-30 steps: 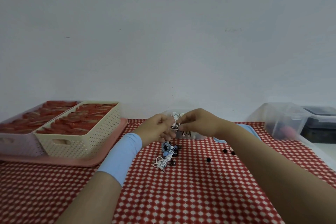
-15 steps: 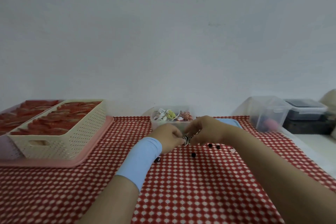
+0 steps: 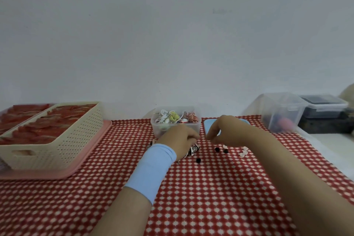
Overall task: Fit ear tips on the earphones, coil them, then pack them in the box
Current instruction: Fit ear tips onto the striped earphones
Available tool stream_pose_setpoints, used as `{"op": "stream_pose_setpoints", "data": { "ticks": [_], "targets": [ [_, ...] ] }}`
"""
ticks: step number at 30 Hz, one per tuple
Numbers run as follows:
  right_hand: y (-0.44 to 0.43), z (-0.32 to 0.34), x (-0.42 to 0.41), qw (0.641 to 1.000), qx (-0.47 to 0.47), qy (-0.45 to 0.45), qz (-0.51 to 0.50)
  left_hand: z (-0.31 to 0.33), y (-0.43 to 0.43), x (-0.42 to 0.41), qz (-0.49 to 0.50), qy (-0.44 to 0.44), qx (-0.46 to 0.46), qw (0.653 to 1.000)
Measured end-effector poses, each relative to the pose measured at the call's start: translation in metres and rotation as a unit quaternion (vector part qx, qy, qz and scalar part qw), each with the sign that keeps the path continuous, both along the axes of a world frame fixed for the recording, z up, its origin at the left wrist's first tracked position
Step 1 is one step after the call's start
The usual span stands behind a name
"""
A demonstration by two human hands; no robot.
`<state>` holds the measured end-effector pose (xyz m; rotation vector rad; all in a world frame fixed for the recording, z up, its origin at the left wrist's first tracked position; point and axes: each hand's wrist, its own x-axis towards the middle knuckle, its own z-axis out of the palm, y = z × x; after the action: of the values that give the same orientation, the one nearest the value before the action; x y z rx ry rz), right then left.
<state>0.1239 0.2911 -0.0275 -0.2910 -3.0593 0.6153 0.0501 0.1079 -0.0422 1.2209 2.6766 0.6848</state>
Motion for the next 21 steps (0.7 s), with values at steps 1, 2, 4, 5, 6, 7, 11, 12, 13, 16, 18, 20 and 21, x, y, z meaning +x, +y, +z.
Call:
{"op": "stream_pose_setpoints", "data": {
  "ticks": [1,2,4,5,6,7,11,12,13,16,18,20,21],
  "targets": [
    [0.002,-0.003,0.0,1.0,0.009,-0.022,-0.002,-0.004,0.004,0.0,-0.01,-0.003,-0.016,1.0],
    [0.003,-0.005,0.0,0.999,0.015,-0.042,0.0,-0.008,0.006,0.001,-0.017,-0.002,-0.033,0.999],
    [0.004,-0.013,-0.001,0.997,0.026,-0.071,0.006,-0.015,0.008,-0.001,-0.022,0.0,-0.052,0.998],
    [0.005,-0.016,-0.002,0.997,0.029,-0.07,0.008,-0.017,0.009,-0.001,-0.02,0.001,-0.052,0.998],
    [0.006,-0.019,-0.003,0.998,0.025,-0.062,0.009,-0.017,0.009,-0.001,-0.017,0.002,-0.045,0.999],
    [0.007,-0.02,-0.004,0.999,0.014,-0.051,0.009,-0.017,0.008,-0.002,-0.014,0.0,-0.036,0.999],
    [0.008,-0.02,-0.005,0.998,-0.061,-0.011,0.016,-0.016,0.005,-0.005,0.005,-0.035,0.046,0.998],
    [0.008,-0.02,-0.005,0.997,-0.08,0.005,0.018,-0.016,0.004,-0.006,0.012,-0.057,0.078,0.995],
    [0.008,-0.02,-0.005,0.994,-0.101,0.024,0.018,-0.017,0.004,-0.006,0.021,-0.088,0.112,0.99],
    [0.003,-0.022,-0.006,0.974,-0.213,0.08,0.007,-0.017,0.002,-0.008,0.029,-0.185,0.222,0.957],
    [-0.001,-0.021,-0.005,0.955,-0.279,0.098,-0.003,-0.017,0.001,-0.008,0.026,-0.22,0.253,0.942],
    [-0.005,-0.019,-0.003,0.94,-0.328,0.094,-0.01,-0.018,0.001,-0.008,0.033,-0.252,0.271,0.928],
    [-0.006,-0.019,-0.002,0.934,-0.345,0.09,-0.007,-0.019,0.001,-0.008,0.042,-0.263,0.278,0.923]
  ]
}}
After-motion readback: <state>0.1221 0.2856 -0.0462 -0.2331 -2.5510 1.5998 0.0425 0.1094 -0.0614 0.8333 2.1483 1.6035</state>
